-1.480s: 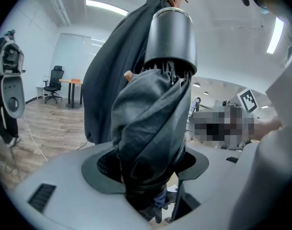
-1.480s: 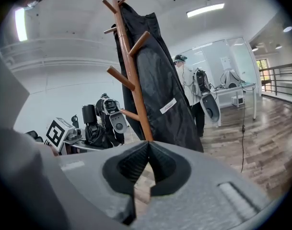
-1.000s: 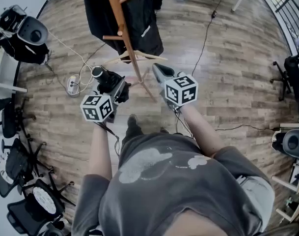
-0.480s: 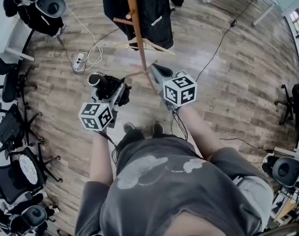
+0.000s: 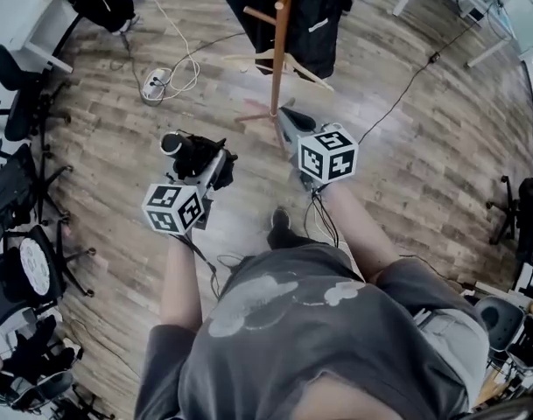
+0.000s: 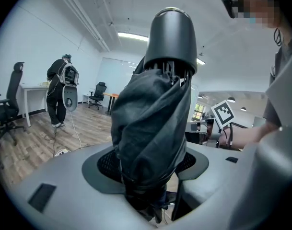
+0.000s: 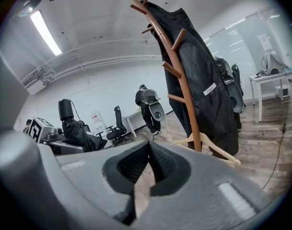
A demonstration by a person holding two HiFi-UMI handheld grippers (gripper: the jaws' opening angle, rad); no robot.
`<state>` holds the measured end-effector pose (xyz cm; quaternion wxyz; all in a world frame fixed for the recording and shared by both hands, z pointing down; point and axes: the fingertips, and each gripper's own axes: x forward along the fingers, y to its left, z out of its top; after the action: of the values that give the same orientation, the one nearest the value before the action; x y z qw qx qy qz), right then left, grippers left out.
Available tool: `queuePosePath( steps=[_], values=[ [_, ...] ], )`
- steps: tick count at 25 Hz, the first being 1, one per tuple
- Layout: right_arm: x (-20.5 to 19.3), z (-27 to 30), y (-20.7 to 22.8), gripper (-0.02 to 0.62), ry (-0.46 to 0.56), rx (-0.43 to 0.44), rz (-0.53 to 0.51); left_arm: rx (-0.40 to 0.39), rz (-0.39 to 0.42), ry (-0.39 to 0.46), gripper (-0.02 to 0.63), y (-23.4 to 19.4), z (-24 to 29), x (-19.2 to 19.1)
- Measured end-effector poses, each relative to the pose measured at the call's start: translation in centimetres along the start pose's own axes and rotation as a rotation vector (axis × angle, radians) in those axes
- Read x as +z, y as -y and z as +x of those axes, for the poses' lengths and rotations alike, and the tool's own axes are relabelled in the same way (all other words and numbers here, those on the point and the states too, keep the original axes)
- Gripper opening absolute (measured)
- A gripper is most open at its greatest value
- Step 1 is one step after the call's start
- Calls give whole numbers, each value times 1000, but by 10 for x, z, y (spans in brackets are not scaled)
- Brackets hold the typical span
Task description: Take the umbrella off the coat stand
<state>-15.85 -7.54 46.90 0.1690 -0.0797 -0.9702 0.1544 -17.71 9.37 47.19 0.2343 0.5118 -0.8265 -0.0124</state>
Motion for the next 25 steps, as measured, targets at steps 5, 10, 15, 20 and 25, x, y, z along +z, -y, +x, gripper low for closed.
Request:
queuePosePath(
  steps=[5, 10, 15, 20, 25],
  values=[
    [-8, -15, -46, -2, -1, 24, -40, 28, -21, 18, 279, 5, -53, -17],
    [-16, -40, -81, -2, 13, 26, -51, 39, -26, 28, 279, 20, -98, -35],
    [-27, -78, -104, -2, 25, 18, -73, 36, -27, 48, 279, 46, -134, -55],
    [-39, -109, -123, -2, 21, 18, -93, 34, -25, 55, 279, 69, -160, -69],
    [-47, -131, -141, -2, 25, 13, -119, 22, -23, 72, 279, 80, -176, -77]
  ],
)
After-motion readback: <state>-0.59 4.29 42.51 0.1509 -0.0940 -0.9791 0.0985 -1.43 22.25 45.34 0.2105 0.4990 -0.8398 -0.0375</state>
